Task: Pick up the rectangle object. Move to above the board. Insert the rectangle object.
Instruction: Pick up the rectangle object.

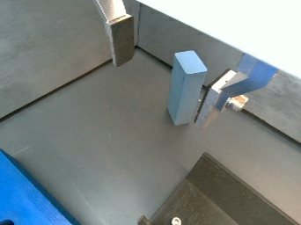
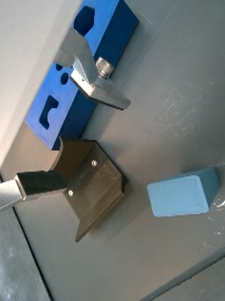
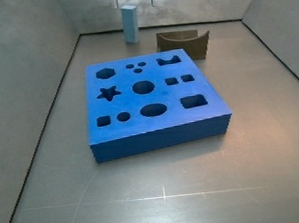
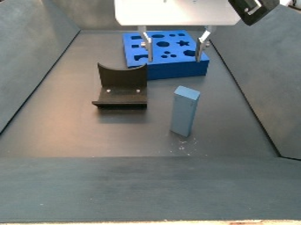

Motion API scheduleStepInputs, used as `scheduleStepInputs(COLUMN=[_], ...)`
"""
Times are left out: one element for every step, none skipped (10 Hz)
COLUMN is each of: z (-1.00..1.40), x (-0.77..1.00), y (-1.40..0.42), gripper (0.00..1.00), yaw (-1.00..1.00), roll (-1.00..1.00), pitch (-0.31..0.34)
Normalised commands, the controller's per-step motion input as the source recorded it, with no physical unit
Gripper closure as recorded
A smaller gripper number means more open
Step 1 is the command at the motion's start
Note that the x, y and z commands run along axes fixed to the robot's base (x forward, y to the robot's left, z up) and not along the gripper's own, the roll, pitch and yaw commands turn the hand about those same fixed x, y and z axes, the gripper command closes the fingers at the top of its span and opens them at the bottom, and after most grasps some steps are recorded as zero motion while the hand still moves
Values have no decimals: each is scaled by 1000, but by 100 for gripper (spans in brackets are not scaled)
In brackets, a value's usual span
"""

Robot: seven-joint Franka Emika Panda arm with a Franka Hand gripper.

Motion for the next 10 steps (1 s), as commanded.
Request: scheduleStepInputs(z=[0, 0, -103, -169, -269, -300, -77, 0, 0, 0], x=[0, -63, -43, 0, -26, -66, 0, 0, -17, -154], y=[0, 0, 63, 186, 154, 120, 103, 20, 209, 677], gripper=[0, 0, 0, 0, 0, 0, 0, 0, 0, 0], yaw=[0, 0, 200, 594, 911, 963, 397, 0, 29, 480], roll=[-23, 0, 0, -83, -129, -131, -154, 0, -26, -274], pitch=[0, -31, -51, -40, -71, -109, -174, 0, 0, -6])
